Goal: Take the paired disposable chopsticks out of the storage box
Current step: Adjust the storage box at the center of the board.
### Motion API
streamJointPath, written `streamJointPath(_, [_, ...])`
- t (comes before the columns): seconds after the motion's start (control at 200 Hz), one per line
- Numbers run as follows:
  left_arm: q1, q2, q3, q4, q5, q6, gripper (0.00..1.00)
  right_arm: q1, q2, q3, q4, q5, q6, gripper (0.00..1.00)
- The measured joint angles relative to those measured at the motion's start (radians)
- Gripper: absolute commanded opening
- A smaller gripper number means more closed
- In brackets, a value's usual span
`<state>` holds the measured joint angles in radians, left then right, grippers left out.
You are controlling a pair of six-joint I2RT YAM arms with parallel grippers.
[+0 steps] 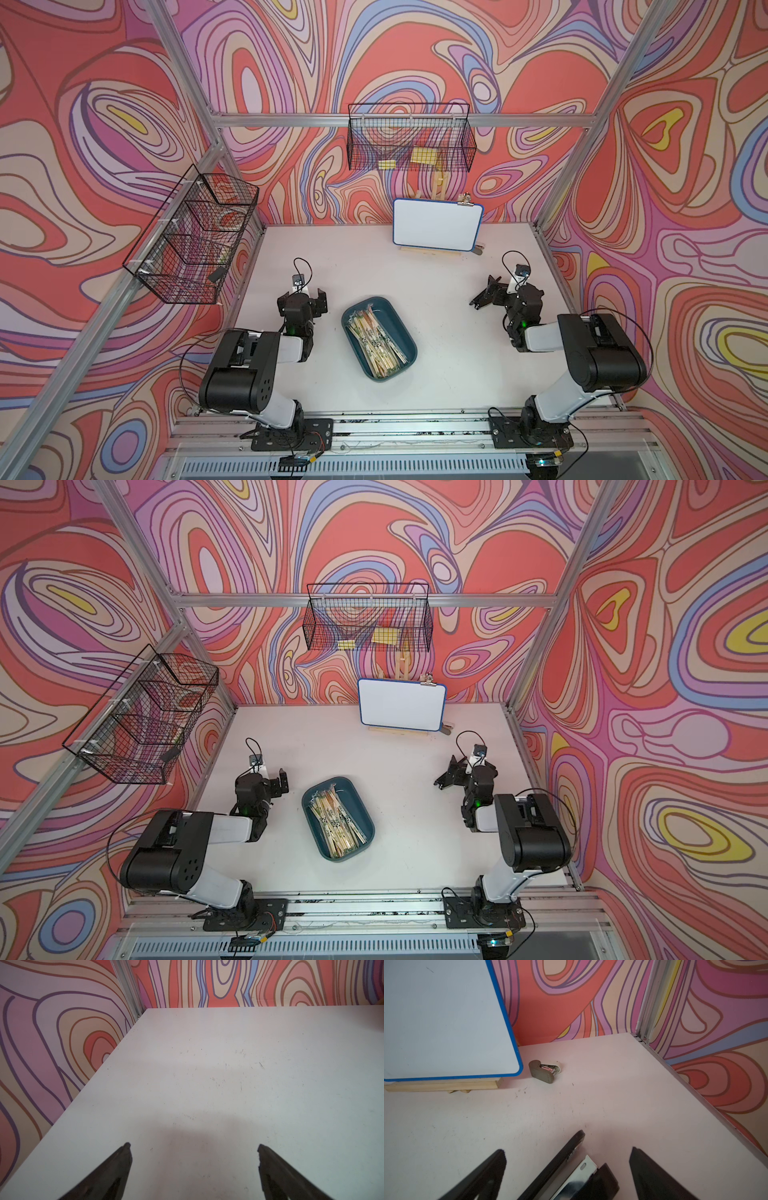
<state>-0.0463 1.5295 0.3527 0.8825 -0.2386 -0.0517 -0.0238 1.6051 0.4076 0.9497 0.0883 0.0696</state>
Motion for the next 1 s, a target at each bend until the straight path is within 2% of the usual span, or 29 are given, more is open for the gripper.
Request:
streamJointPath(0.2, [0.0,-0.121,0.006,-0.079,-0.013,-0.001,1.0,-0.001,-0.207,0.006,-0.096,0.002,0.038,0.98])
streamJointPath(0.376, [0.0,-0.264,0.059,-0.188,-0.043,-0.012,1.0,-0.002,-0.314,0.161,-0.393,0.028,0.262,0.98])
streamJointPath(0.491, [0.0,-0.348,0.103,-0.282,-0.046,-0.044,1.0,-0.002,-0.331,0.26,-0.536,0.024,0.34,0.98])
streamJointPath(0.761, [-0.02,-0.509,0.285,-0.62,0.006,-0.224,1.0,-0.002,-0.404,0.262,-0.756,-0.115,0.386,0.98])
streamJointPath(1.001, [-0.073,-0.546,0.441,-0.978,0.084,-0.356,1.0,0.005,-0.487,0.262,-0.902,-0.244,0.407,0.98])
